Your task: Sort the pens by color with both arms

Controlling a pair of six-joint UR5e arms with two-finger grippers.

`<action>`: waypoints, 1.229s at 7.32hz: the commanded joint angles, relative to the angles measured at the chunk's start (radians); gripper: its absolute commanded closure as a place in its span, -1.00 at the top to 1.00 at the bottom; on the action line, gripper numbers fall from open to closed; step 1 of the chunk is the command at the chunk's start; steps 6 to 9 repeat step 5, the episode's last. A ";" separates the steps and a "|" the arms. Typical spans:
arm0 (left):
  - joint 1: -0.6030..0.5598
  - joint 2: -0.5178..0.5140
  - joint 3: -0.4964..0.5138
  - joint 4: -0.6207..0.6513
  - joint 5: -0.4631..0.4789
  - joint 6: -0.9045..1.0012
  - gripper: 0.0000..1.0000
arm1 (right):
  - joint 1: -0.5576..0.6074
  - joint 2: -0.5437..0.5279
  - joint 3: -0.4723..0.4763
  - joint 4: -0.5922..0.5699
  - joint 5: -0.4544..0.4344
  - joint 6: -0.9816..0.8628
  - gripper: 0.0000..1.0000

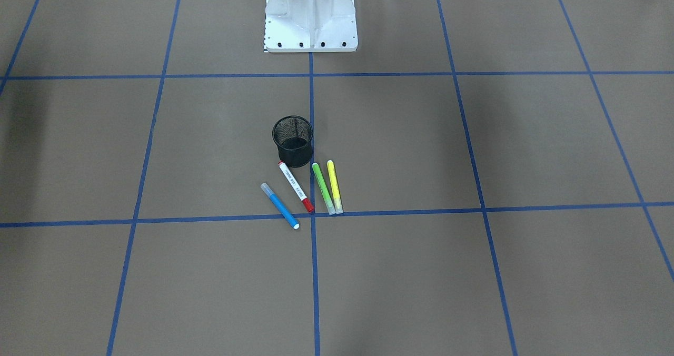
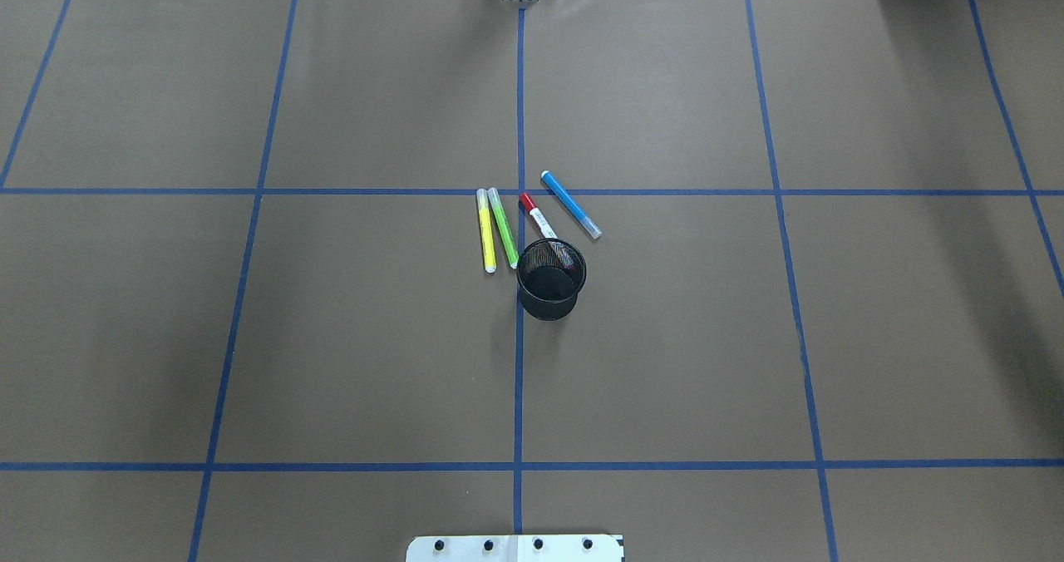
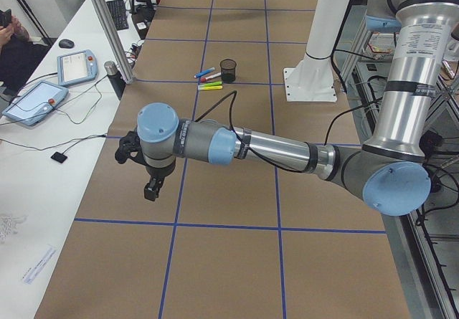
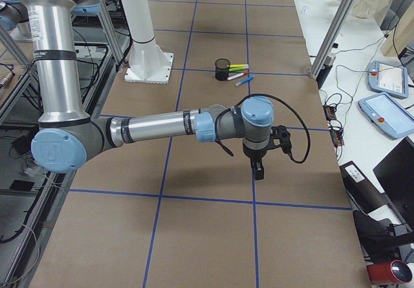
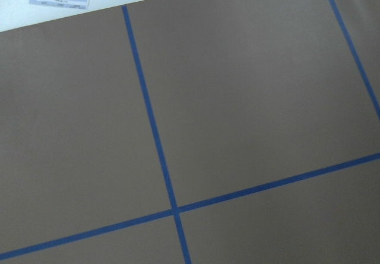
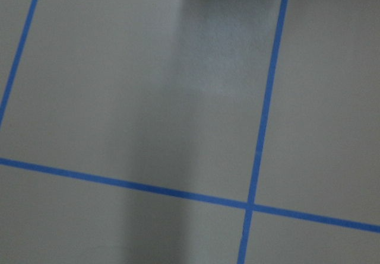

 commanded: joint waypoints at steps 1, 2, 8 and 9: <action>-0.050 0.094 -0.015 -0.004 -0.002 0.058 0.99 | 0.006 -0.097 0.067 0.010 -0.006 -0.047 0.98; -0.073 0.109 -0.023 -0.002 -0.002 0.078 0.99 | 0.014 -0.116 0.065 0.003 0.003 -0.054 0.98; -0.074 0.142 -0.031 -0.024 -0.002 0.080 0.99 | 0.020 -0.132 0.072 0.004 0.002 -0.052 0.98; -0.074 0.142 -0.031 -0.024 -0.002 0.080 0.99 | 0.020 -0.132 0.072 0.004 0.002 -0.052 0.98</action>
